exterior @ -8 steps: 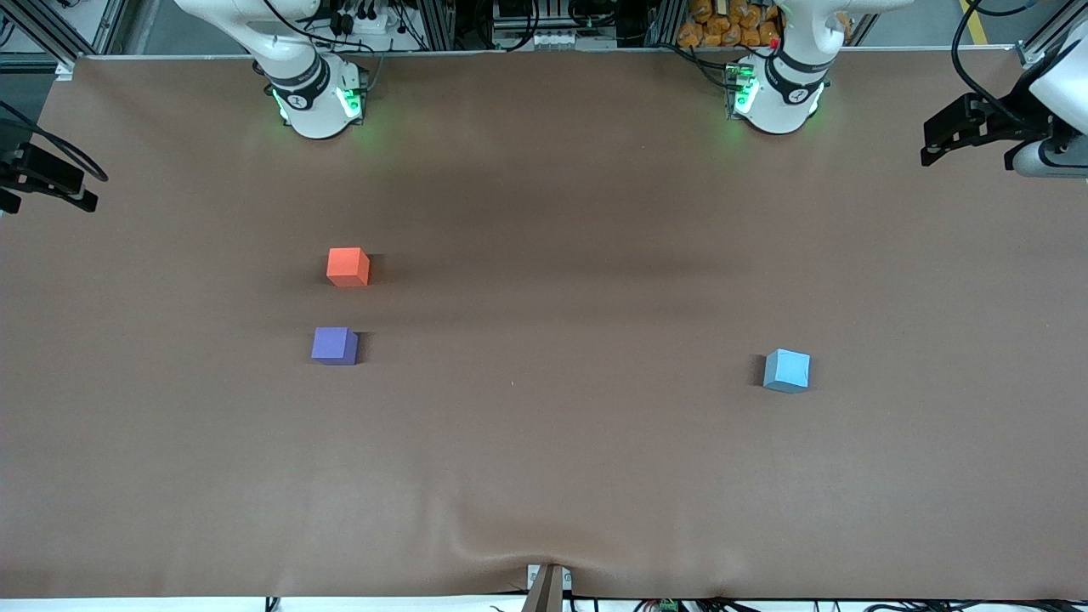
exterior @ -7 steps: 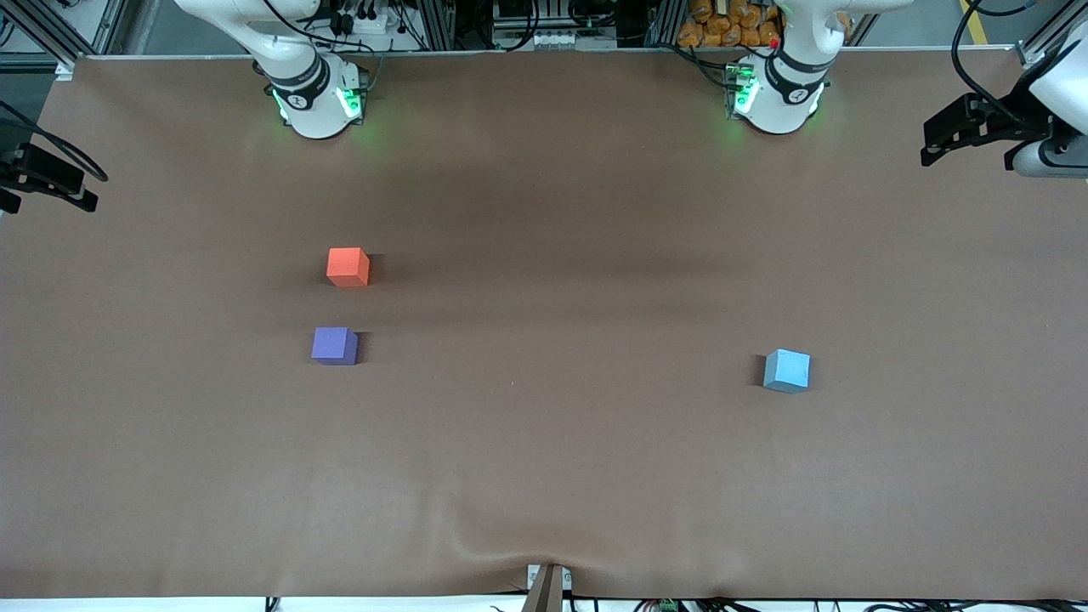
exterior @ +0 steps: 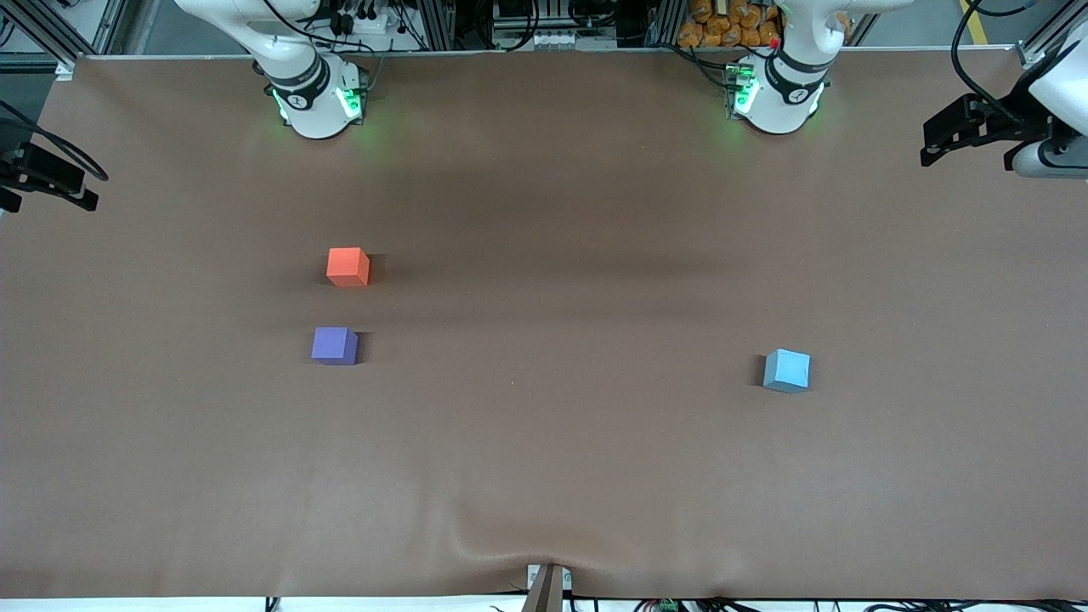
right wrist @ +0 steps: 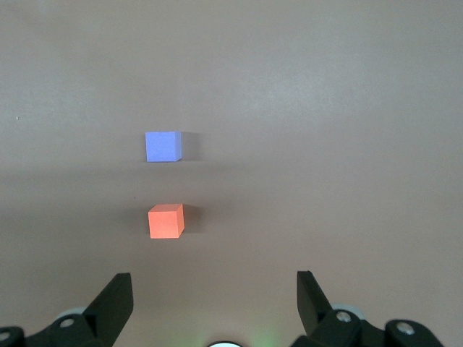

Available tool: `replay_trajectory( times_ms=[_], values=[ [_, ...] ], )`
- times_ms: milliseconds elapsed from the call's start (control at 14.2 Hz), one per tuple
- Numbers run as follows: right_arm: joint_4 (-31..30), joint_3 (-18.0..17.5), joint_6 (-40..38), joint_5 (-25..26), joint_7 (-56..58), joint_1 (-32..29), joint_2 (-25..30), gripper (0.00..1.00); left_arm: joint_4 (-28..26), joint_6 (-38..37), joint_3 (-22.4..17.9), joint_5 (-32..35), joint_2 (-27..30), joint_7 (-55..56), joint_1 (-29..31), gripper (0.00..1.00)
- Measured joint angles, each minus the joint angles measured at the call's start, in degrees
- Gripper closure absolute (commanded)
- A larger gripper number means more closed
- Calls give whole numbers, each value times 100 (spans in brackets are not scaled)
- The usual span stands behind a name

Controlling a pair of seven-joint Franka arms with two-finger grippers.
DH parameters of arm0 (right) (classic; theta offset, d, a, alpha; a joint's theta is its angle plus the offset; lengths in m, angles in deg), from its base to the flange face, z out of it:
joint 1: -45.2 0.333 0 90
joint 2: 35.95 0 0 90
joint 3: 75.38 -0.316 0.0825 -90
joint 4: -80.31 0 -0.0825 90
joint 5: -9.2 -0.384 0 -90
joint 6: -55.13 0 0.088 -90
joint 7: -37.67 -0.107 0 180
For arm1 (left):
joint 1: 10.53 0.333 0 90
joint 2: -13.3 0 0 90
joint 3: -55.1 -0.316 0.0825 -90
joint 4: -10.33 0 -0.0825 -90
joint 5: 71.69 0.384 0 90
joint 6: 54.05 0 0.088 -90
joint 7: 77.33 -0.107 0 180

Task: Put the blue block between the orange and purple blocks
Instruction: 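Move the left gripper out toward the light blue cube, then lower the left gripper over the light blue cube and grasp it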

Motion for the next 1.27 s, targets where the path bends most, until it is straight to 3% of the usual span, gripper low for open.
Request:
replay_trajectory(
  times_ms=[494,989,1271],
  values=[
    [-7,1,-34,0,0,-1,0,0,-29,49,37,0,-616,0,-125,0],
    [-32,3,-34,0,0,-2,0,0,-101,1294,32,0,-1467,321,-311,0],
    [-39,3,-34,0,0,-2,0,0,-500,2058,35,0,-1874,321,-314,0]
  ],
)
